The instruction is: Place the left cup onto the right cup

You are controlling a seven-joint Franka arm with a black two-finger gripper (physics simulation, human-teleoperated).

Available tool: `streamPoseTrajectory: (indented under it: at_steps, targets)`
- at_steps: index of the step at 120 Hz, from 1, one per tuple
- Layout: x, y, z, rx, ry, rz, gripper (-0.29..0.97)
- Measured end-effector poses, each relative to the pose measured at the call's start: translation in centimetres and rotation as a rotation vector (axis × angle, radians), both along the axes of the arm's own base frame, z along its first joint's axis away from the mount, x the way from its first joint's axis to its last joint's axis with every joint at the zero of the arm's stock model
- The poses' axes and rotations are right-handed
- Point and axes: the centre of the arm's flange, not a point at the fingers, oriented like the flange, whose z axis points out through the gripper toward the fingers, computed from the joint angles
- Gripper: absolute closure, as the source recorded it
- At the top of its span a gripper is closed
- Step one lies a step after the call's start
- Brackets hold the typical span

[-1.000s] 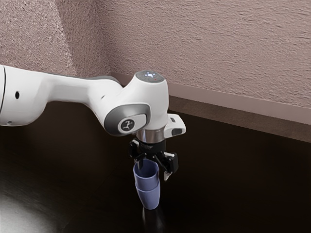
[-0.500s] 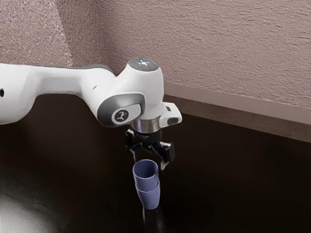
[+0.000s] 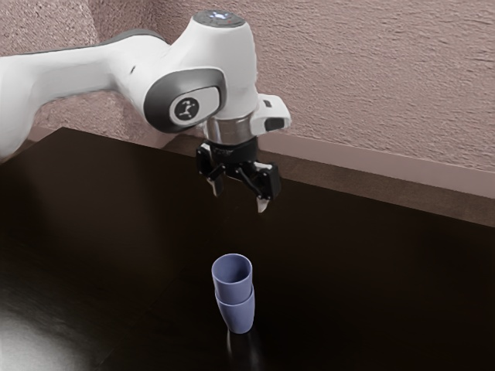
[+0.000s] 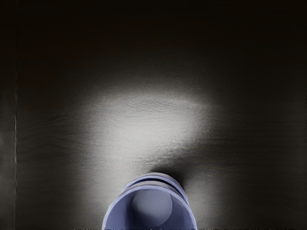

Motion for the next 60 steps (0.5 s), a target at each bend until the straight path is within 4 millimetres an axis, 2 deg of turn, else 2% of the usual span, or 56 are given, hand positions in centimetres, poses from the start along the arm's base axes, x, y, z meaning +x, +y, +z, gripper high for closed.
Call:
streamPoseTrajectory:
  at_steps: [26,38,49,60]
  targets:
    - [1.0,1.1,2.3,-0.002,0.015,-0.078,0.0]
    - [1.9,2.8,3.0,-0.006,0.021,-0.105,0.0]
    - [3.5,6.5,3.5,-0.018,0.024,-0.094,0.0]
    - [5.3,13.3,4.1,-0.024,0.023,-0.026,0.0]
